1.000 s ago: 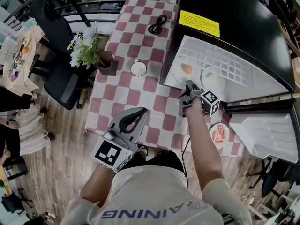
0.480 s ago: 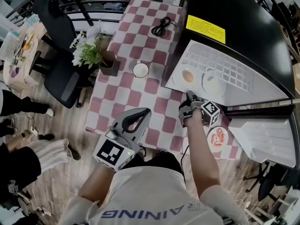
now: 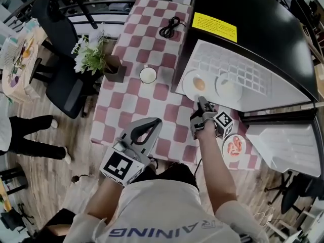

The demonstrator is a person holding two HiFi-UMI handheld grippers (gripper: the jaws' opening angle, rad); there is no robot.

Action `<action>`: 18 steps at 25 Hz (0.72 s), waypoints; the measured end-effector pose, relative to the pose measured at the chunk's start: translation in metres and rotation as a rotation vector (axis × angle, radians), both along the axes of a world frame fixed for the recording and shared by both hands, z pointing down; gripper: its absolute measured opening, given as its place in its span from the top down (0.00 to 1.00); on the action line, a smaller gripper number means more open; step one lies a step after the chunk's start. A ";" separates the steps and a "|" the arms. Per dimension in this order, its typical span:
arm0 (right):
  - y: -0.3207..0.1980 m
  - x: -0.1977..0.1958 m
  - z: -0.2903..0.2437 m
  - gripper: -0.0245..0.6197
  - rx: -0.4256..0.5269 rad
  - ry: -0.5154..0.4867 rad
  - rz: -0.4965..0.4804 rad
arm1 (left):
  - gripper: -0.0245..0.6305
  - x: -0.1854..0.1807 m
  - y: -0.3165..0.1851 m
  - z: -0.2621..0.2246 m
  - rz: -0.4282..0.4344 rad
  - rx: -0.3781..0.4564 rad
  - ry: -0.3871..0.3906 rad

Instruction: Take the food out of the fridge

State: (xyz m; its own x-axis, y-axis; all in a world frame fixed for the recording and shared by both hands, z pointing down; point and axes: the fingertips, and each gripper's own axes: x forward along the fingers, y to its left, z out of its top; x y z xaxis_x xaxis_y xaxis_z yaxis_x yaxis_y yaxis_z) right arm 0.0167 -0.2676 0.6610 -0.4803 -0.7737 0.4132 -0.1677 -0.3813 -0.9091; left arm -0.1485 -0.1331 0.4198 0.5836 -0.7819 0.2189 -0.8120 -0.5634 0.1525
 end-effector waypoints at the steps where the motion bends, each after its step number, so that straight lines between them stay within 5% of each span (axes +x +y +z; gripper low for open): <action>1: -0.002 0.001 0.001 0.75 0.003 -0.002 0.006 | 0.96 0.001 0.000 0.000 -0.001 -0.005 0.002; 7: -0.001 -0.002 0.010 0.89 -0.012 -0.015 0.023 | 0.96 -0.009 0.007 0.002 -0.032 -0.024 -0.021; 18: 0.020 0.003 -0.022 0.91 0.100 -0.082 0.026 | 0.96 0.004 0.006 0.007 0.020 -0.038 -0.018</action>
